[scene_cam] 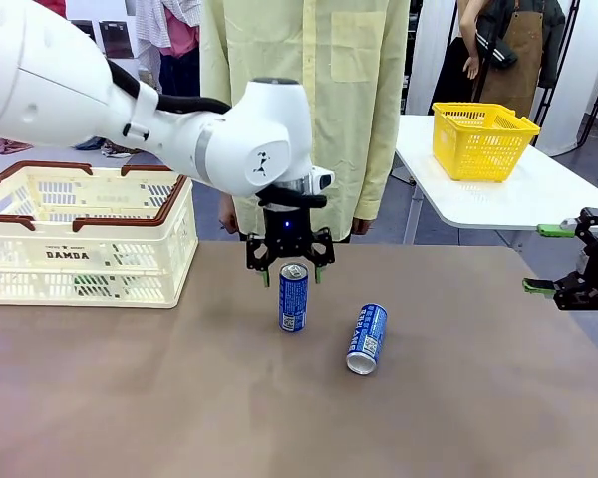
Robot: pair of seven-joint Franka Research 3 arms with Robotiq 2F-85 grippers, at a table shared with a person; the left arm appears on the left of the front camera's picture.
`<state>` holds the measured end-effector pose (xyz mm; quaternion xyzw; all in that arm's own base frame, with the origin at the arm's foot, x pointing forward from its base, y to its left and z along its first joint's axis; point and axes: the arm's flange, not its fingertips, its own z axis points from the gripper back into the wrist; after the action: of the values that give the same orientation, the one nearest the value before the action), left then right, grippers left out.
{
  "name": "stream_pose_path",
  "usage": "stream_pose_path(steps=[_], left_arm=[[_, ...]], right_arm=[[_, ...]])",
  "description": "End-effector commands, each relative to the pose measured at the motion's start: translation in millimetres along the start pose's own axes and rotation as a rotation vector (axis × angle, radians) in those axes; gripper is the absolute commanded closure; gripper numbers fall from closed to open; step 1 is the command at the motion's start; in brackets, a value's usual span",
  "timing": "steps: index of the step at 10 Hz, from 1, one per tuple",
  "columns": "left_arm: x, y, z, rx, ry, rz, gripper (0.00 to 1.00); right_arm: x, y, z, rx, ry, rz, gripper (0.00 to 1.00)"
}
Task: Place the drinks into the Shopping basket.
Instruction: Pick up one drink and place it into the Shopping basket.
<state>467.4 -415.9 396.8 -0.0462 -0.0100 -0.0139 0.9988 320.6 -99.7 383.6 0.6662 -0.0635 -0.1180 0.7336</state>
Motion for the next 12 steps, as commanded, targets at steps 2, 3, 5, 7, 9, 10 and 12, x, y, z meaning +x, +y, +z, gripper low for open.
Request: stream_pose_path(steps=[2, 3, 5, 7, 9, 10, 12], left_arm=[[-2, 1, -7, 0.028, 0.012, -0.029, 0.0], [-1, 1, -10, 0.032, 0.02, -0.032, 0.0], [0, 0, -13, 0.036, 0.004, -0.059, 0.0], [-2, -3, -19, 0.037, 0.006, -0.069, 0.0], [-2, -5, -20, 0.031, -0.028, -0.084, 0.56], [-2, -6, -19, 0.037, -0.051, -0.092, 1.0], [-2, -6, -20, 0.049, -0.074, -0.104, 1.0]], right_arm=[[1, 4, -1, 0.01, -0.012, -0.006, 0.0], [1, 4, -1, 0.01, -0.012, -0.006, 0.0], [1, 4, -1, 0.01, -0.012, -0.006, 0.0], [1, 4, -1, 0.01, -0.012, -0.006, 0.0], [1, 4, -1, 0.01, -0.012, -0.006, 0.0], [1, 4, -1, 0.01, -0.012, -0.006, 0.0], [1, 4, -1, 0.01, -0.012, -0.006, 0.0]])
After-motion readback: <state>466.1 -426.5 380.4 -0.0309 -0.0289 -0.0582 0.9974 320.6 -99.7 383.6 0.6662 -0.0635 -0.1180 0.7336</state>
